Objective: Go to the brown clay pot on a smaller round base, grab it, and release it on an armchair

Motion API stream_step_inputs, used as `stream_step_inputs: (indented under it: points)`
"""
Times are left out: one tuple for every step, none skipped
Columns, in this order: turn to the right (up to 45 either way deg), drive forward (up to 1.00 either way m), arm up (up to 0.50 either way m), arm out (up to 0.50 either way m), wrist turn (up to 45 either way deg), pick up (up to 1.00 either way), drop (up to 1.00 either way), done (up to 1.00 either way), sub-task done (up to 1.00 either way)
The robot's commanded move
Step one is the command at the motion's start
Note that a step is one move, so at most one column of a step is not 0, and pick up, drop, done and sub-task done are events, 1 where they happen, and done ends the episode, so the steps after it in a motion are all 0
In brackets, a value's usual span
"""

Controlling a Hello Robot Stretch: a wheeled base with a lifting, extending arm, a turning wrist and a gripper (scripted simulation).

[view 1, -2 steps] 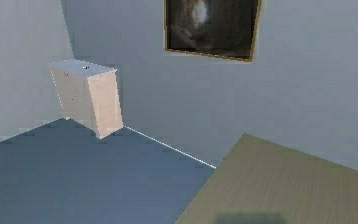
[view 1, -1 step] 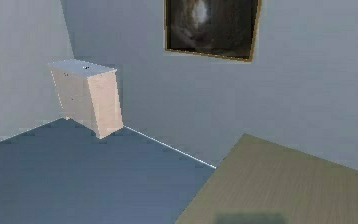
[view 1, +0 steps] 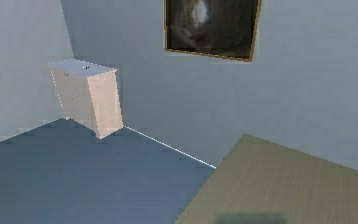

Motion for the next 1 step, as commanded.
stream_step_inputs:
  points:
    - [0.0,0.0,0.0,0.0,-39.0,0.0,0.0,0.0,0.0]
